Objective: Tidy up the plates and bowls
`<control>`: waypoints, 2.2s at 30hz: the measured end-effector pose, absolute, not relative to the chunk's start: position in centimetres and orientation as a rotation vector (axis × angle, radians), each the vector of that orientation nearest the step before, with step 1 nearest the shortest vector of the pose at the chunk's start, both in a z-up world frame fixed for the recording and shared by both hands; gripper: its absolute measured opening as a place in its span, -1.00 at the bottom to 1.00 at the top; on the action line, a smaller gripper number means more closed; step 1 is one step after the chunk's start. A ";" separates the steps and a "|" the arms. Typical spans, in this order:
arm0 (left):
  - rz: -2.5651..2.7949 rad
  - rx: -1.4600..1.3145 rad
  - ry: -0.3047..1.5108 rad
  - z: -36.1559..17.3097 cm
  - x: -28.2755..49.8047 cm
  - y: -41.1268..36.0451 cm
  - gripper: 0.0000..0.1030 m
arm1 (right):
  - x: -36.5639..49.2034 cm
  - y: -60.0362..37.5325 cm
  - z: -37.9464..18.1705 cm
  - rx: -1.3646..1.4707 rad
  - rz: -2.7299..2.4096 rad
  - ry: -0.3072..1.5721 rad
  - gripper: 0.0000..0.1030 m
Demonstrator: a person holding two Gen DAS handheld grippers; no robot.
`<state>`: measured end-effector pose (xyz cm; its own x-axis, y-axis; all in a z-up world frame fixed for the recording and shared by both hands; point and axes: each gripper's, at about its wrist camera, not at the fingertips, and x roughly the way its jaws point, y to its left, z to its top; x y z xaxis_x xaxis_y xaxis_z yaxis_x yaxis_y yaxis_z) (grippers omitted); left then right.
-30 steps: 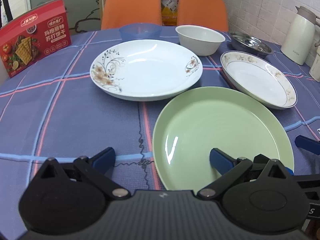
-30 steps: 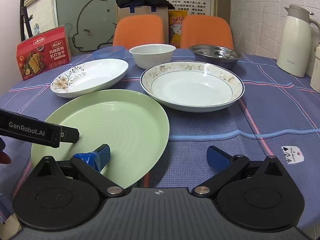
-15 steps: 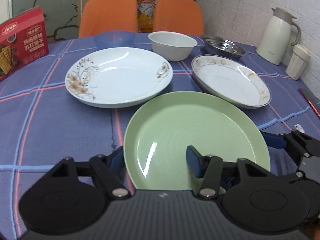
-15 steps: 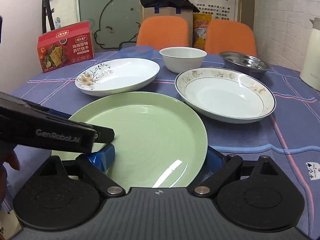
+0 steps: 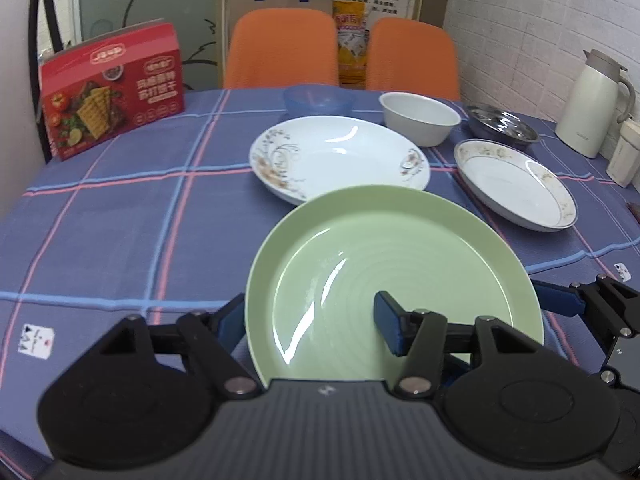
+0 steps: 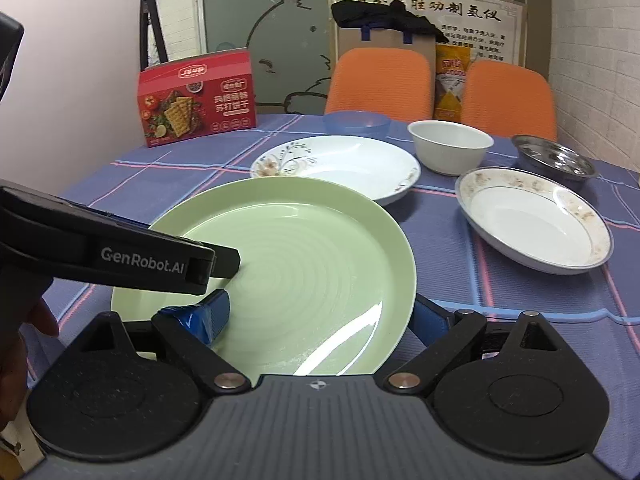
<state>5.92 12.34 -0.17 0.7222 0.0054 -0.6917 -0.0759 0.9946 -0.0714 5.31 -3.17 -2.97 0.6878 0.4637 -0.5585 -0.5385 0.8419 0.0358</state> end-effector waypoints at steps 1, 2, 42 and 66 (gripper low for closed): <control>0.058 -0.101 0.765 -0.3 5.7 12.9 0.09 | 5.2 -2.5 -3.1 -0.145 0.576 0.590 0.60; 0.072 -0.108 0.769 -0.4 5.4 13.6 0.09 | 5.2 -1.9 -3.3 -0.149 0.586 0.596 0.60; 0.054 -0.221 0.802 -1.9 24.4 20.9 0.90 | 23.9 0.2 -3.3 -0.105 0.538 0.716 0.61; -0.038 -0.123 0.849 -2.0 25.7 17.8 0.59 | 23.1 1.5 -2.4 -0.093 0.576 0.765 0.71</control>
<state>25.71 17.82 -1.96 0.6604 -0.0832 -0.7463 -0.0154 0.9921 -0.1242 23.06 1.46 -2.38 0.5757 0.4583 -0.6771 -0.5238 0.8426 0.1249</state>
